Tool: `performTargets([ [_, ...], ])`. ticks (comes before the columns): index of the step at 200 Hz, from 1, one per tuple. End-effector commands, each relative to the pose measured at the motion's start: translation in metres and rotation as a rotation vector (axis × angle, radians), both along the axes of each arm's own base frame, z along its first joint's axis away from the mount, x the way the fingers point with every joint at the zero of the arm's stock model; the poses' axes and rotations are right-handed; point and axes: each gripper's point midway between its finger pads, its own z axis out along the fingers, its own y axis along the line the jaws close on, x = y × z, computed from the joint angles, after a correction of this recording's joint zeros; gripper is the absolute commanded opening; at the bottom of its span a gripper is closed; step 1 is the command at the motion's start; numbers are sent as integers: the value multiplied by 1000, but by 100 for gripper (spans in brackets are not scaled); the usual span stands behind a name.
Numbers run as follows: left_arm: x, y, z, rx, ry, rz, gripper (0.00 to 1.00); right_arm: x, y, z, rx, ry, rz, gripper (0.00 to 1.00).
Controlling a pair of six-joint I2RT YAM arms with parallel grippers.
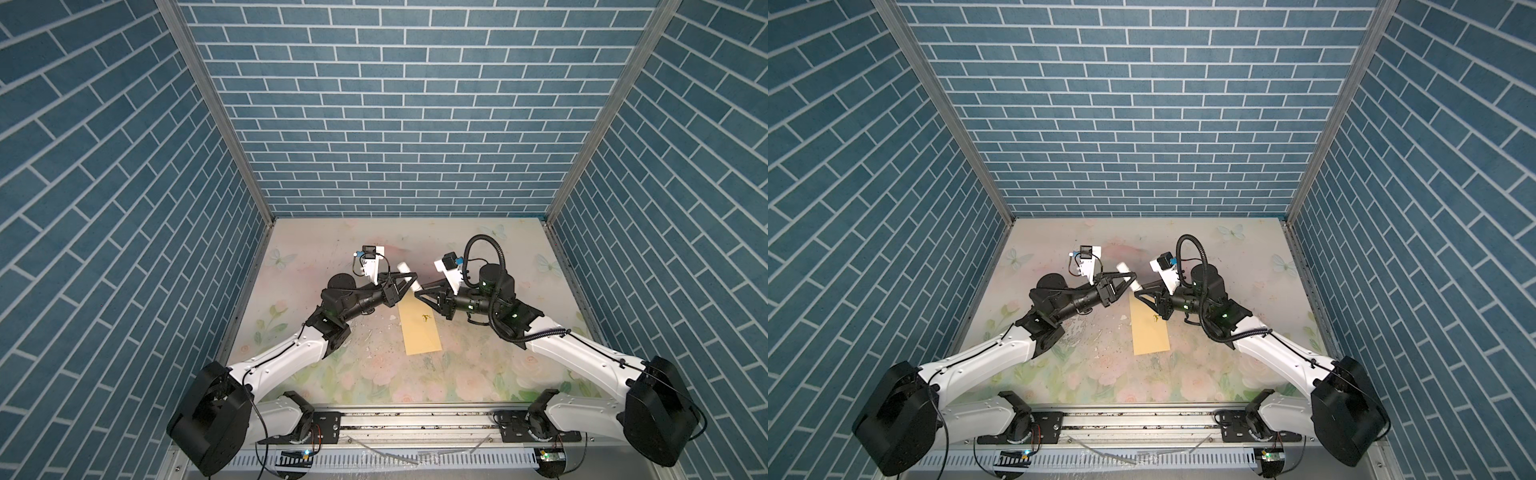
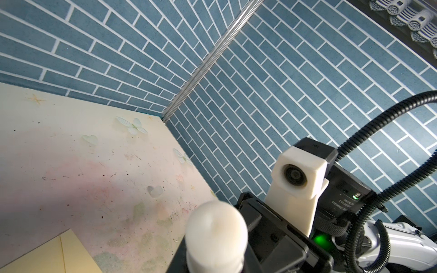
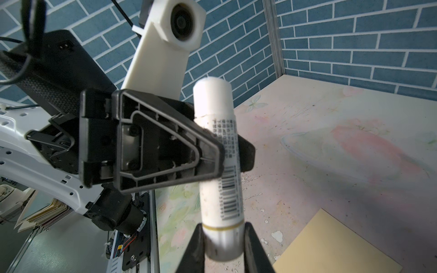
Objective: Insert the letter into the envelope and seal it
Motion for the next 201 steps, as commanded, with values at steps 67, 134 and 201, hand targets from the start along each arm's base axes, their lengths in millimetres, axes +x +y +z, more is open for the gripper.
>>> performTargets([
  [67, 4, -3, 2, 1, -19, 3, 0, 29, -7, 13, 38, 5, -164, 1],
  [134, 11, -7, -11, 11, 6, 10, 0, 66, -28, 18, -309, -267, -649, 0],
  [201, 15, -13, -14, -9, 21, -1, 0, 72, -12, 24, -668, -578, -910, 0],
])
